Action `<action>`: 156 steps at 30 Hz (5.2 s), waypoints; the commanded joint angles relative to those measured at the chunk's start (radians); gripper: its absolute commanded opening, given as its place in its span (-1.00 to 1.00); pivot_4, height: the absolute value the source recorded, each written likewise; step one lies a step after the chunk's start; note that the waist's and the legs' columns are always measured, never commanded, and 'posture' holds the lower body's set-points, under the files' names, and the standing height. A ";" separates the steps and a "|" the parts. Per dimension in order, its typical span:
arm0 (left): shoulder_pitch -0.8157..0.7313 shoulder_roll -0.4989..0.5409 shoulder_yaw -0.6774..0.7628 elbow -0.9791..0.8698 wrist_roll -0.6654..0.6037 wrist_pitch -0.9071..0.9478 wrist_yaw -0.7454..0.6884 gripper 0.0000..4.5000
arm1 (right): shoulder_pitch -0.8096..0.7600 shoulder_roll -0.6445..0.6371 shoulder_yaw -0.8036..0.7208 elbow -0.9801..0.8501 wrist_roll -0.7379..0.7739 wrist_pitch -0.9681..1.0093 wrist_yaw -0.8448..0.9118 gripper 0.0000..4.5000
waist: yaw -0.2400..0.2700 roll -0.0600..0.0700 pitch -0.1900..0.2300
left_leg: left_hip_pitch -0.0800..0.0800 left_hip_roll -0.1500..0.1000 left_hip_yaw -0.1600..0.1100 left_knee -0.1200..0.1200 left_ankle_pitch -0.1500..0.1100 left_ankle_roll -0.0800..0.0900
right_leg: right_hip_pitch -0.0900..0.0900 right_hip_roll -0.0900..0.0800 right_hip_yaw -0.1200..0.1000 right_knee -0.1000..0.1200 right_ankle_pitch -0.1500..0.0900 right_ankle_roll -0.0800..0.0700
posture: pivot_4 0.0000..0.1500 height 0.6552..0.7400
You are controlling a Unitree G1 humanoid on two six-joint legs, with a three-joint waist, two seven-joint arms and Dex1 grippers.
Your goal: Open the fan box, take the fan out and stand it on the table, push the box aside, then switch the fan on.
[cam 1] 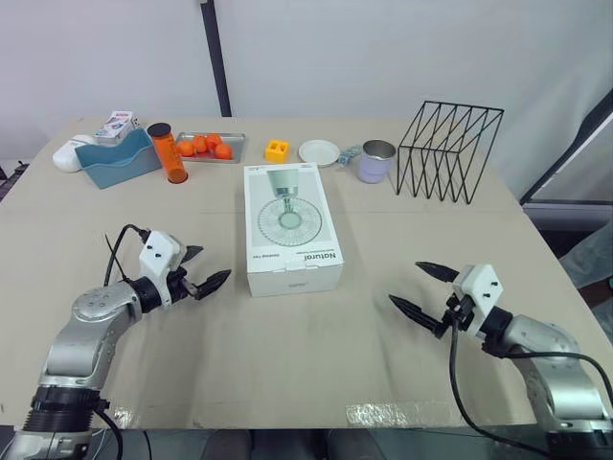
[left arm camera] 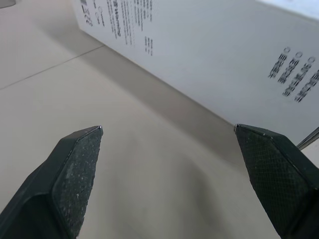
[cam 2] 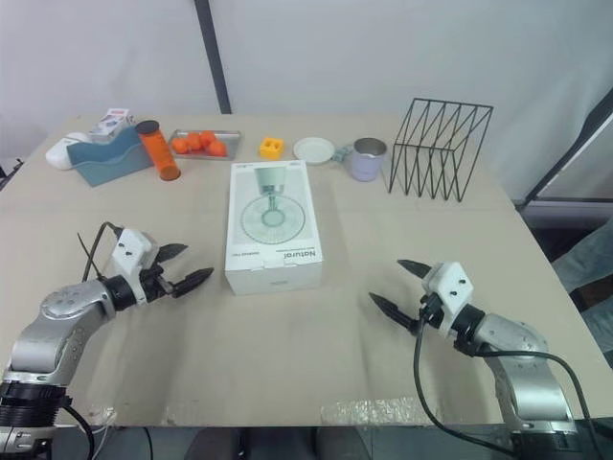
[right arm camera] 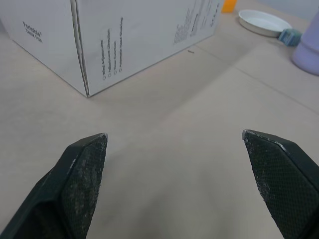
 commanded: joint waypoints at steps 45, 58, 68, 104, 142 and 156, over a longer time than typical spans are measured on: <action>-0.151 0.032 -0.230 -0.143 -0.002 0.259 -0.109 -0.99 | -0.475 0.127 0.426 -0.156 -0.258 0.189 -0.054 1.00 | -0.001 0.001 -0.001 | 0.001 0.000 0.000 0.001 0.000 0.000 | 0.001 0.001 0.000 0.000 0.000 0.000 | 1.00 1.00; -0.155 0.024 -0.244 -0.126 0.017 0.252 -0.092 -0.99 | -0.495 0.153 0.433 -0.104 -0.301 0.151 -0.055 1.00 | -0.001 0.001 -0.001 | 0.003 0.000 0.000 0.001 0.000 0.000 | 0.002 0.001 0.000 0.000 0.000 0.000 | 1.00 1.00; -0.143 0.030 -0.247 -0.134 0.021 0.247 -0.097 -0.99 | -0.532 0.164 0.393 -0.079 -0.306 0.129 -0.084 1.00 | -0.001 0.001 -0.001 | 0.004 0.001 0.000 0.001 0.000 0.000 | 0.003 0.001 0.000 0.000 0.000 0.000 | 1.00 1.00; -0.156 0.011 -0.219 -0.121 0.003 0.292 -0.090 -0.99 | -0.274 -0.060 0.371 -0.382 0.005 0.477 0.153 1.00 | -0.001 0.001 -0.002 | 0.007 0.002 0.001 -0.001 0.000 0.000 | 0.005 0.002 0.001 -0.001 -0.003 0.006 | 1.00 1.00; -0.167 -0.007 -0.220 -0.130 -0.012 0.312 -0.084 -0.99 | -0.200 0.083 0.298 -0.268 0.074 0.573 -0.028 1.00 | 0.000 0.001 -0.002 | 0.007 0.002 0.001 -0.001 0.000 0.000 | 0.005 0.002 0.002 -0.002 -0.004 0.007 | 1.00 1.00; -0.156 -0.003 -0.212 -0.156 -0.019 0.332 -0.072 -0.99 | -0.209 0.074 0.302 -0.231 0.032 0.554 -0.037 1.00 | -0.001 0.001 -0.002 | 0.007 0.002 0.002 -0.002 0.000 0.000 | 0.004 0.002 0.003 -0.002 -0.004 0.007 | 1.00 1.00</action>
